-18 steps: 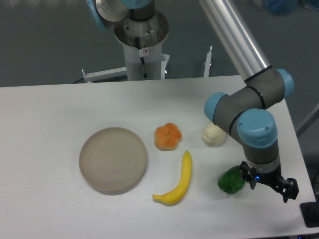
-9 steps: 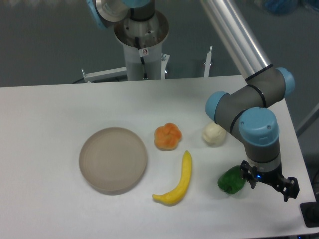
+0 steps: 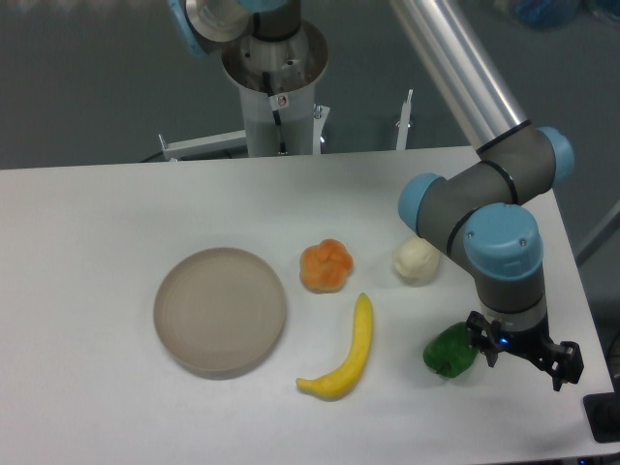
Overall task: Pick up the banana from the table
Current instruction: 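Move the open gripper over the yellow banana and lower it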
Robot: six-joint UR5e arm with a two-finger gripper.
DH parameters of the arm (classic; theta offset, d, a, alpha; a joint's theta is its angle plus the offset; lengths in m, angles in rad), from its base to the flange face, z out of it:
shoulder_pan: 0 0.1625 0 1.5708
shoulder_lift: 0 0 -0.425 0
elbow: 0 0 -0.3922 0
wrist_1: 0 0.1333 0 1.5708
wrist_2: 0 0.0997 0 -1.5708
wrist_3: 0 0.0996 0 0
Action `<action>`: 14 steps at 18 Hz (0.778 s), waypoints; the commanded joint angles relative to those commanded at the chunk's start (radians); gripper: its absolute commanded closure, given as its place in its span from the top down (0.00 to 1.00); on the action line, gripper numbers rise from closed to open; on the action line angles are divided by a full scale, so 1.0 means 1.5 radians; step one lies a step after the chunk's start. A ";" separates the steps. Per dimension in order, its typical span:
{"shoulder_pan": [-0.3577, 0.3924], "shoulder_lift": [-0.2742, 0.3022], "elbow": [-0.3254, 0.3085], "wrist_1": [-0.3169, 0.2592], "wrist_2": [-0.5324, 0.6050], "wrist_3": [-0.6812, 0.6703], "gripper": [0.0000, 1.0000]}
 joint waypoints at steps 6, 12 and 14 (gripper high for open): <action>-0.007 0.090 -0.086 -0.155 -0.117 -0.098 1.00; -0.044 0.088 -0.154 -0.141 -0.120 -0.134 1.00; -0.054 0.081 -0.198 -0.030 -0.120 -0.162 1.00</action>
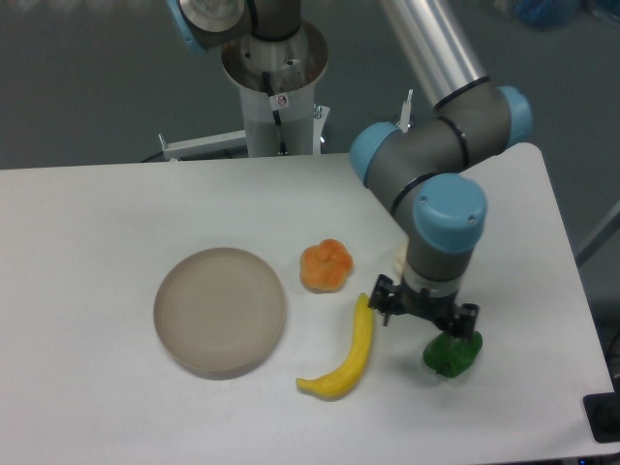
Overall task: Pick up the banana from the table
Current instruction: 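Move the open gripper over the yellow banana and lower it, then close the gripper on the banana's tip and lift it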
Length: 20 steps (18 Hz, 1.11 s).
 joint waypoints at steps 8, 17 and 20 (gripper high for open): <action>-0.025 -0.039 -0.039 0.062 0.004 -0.014 1.00; -0.036 -0.046 -0.048 0.063 0.004 -0.018 0.62; -0.036 -0.044 -0.042 0.063 0.005 -0.011 0.18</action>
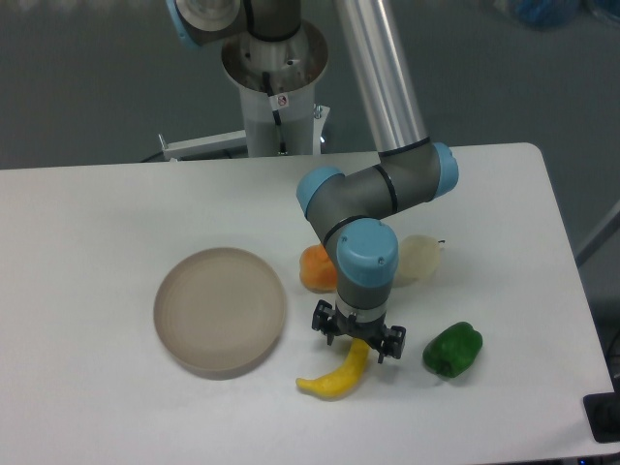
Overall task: Pick up the banana from the table
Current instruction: 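Close the gripper on the banana's tip and lift it, then raise the held banana higher above the table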
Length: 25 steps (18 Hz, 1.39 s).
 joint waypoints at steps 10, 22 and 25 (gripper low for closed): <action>0.040 0.079 0.018 -0.011 0.009 0.039 0.14; 0.083 0.138 0.134 -0.133 0.010 0.104 0.15; 0.086 0.142 0.140 -0.155 0.011 0.130 0.15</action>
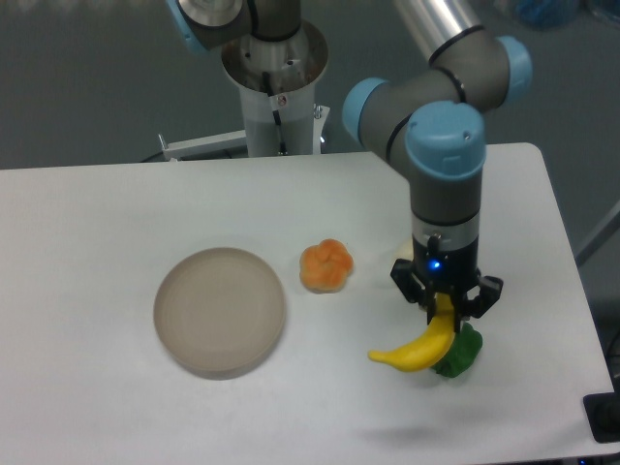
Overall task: Pick up the banana from the table
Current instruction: 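Raise the held banana higher above the table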
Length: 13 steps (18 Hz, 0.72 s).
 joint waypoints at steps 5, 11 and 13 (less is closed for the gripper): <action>-0.001 0.001 0.001 0.000 0.003 0.001 0.15; -0.002 0.003 0.004 0.001 0.016 0.003 0.15; -0.003 0.002 0.004 0.002 0.016 0.003 0.15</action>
